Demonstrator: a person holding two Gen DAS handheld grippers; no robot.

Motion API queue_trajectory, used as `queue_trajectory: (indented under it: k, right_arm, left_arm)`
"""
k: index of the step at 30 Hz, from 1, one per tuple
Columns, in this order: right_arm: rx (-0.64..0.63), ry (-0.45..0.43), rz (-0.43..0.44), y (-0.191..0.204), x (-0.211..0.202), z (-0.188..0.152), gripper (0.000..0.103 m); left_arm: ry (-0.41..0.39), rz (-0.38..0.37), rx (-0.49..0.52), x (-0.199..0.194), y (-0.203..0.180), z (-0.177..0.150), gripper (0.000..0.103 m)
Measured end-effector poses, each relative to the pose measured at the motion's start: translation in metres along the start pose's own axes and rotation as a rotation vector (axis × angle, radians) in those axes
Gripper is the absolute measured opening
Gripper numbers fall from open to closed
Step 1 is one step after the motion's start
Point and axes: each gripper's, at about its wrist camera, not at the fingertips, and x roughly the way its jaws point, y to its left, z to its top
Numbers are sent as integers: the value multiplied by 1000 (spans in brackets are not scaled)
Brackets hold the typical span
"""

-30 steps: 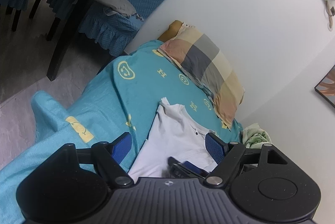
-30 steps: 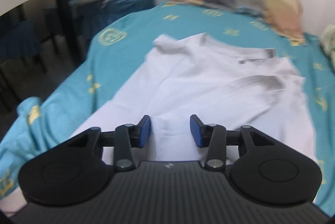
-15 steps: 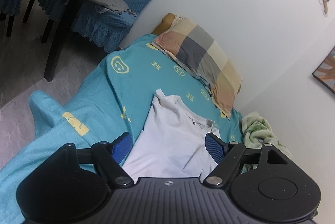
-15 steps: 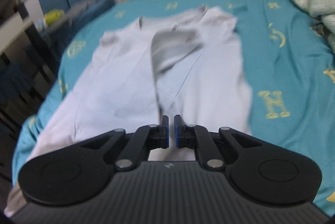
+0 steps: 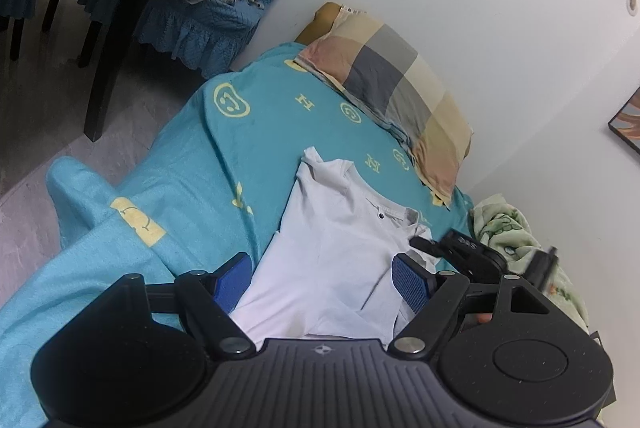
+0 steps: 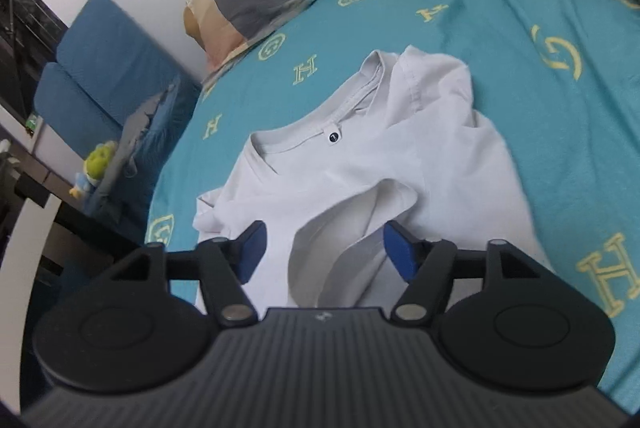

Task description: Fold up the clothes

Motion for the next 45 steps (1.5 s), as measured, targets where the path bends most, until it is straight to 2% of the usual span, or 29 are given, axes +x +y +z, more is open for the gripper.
queue_trajectory:
  k: [4, 6, 7, 9, 11, 14, 16, 20, 23, 24, 25, 27, 28, 34, 38, 43, 45]
  right_arm:
    - [44, 26, -64, 2, 17, 3, 69]
    - [16, 14, -109, 6, 20, 5, 65]
    - [-9, -6, -99, 10, 16, 8, 58]
    - [-59, -44, -78, 19, 9, 14, 11]
    - [-109, -83, -57, 27, 1, 20, 5]
    - [-180, -146, -31, 38, -11, 28, 4]
    - [-203, -163, -43, 33, -11, 31, 4]
    - [-197, -119, -98, 1, 10, 27, 7]
    - [-137, -34, -36, -23, 19, 23, 8]
    - [-141, -23, -12, -25, 15, 22, 13]
    - [-144, -13, 13, -27, 10, 21, 18]
    - [-173, -20, 61, -27, -12, 15, 65]
    - [-196, -25, 80, -25, -27, 10, 69]
    - [-288, -19, 156, -16, -140, -39, 68]
    - [-323, -18, 149, -17, -217, -89, 68]
    - [-372, -26, 74, -28, -272, -143, 68]
    - [-346, -27, 79, -38, -283, -156, 68]
  left_arm:
    - [13, -3, -11, 6, 3, 0, 79]
    - [15, -4, -18, 7, 4, 1, 79]
    - [14, -5, -21, 6, 5, 1, 79]
    - [9, -6, -26, 5, 6, 1, 79]
    - [5, -8, -30, 4, 6, 2, 79]
    - [2, -7, -20, 4, 5, 2, 79]
    - [1, 3, 11, 4, 1, 0, 79]
    - [4, 48, 110, 8, -11, -6, 79]
    - [29, 63, 146, 15, -16, -10, 79]
    - [36, 67, 158, 18, -17, -11, 79]
    - [41, 73, 171, 20, -19, -12, 79]
    - [50, 84, 195, 23, -22, -15, 79]
    - [54, 86, 203, 24, -24, -15, 79]
    - [58, 75, 258, 11, -37, -24, 79]
    - [64, 73, 298, -1, -48, -31, 79]
    - [83, 122, 360, -11, -62, -42, 79]
    - [135, 161, 401, -12, -64, -48, 79]
